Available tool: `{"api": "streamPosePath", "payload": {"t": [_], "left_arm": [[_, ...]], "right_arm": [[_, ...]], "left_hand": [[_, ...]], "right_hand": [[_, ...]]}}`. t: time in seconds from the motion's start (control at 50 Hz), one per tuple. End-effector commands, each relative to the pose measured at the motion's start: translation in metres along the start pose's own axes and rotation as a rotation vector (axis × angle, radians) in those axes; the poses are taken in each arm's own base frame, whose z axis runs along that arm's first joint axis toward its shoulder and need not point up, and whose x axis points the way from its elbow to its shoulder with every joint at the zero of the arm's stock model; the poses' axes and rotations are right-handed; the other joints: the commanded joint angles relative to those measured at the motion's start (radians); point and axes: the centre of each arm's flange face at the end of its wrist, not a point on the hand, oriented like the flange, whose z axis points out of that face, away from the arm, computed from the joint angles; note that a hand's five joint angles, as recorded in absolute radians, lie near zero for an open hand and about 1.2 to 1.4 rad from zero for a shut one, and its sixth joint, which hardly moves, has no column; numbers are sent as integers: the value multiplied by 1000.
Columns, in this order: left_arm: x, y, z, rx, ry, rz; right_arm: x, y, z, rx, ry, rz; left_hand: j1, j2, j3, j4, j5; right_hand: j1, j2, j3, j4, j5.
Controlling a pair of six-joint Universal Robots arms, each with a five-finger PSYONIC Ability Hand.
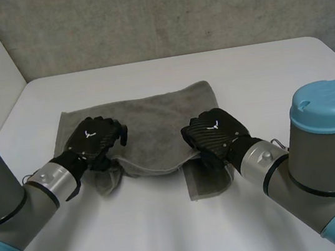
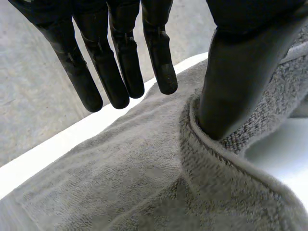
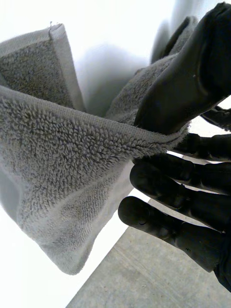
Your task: Fold the towel.
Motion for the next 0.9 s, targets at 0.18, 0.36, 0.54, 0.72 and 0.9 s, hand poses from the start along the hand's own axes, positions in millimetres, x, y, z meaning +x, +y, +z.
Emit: {"api": "streamPosePath", "payload": {"t": [0.18, 0.36, 0.54, 0.72, 0.9], "left_arm": [[43, -3, -1, -22, 62, -228], [27, 10, 6, -56, -158, -208], [18, 24, 15, -78, -233, -150], [15, 27, 7, -108, -244, -64], [18, 25, -8, -118, -248, -67]], "right_arm": [[2, -1, -2, -2, 2, 26], [6, -5, -4, 5, 17, 31], [14, -35, -22, 47, 36, 63], [39, -40, -22, 65, 102, 114], [40, -44, -21, 79, 105, 116]], "left_hand": [[-17, -25, -32, -30, -6], [-8, -17, -23, -21, 3], [-8, -17, -23, -21, 3], [-5, -14, -20, -18, 6], [13, 4, -3, 0, 24]], "right_hand": [[60, 72, 65, 60, 55], [60, 72, 65, 60, 55], [60, 72, 65, 60, 55], [60, 72, 65, 60, 55], [60, 72, 65, 60, 55]]}}
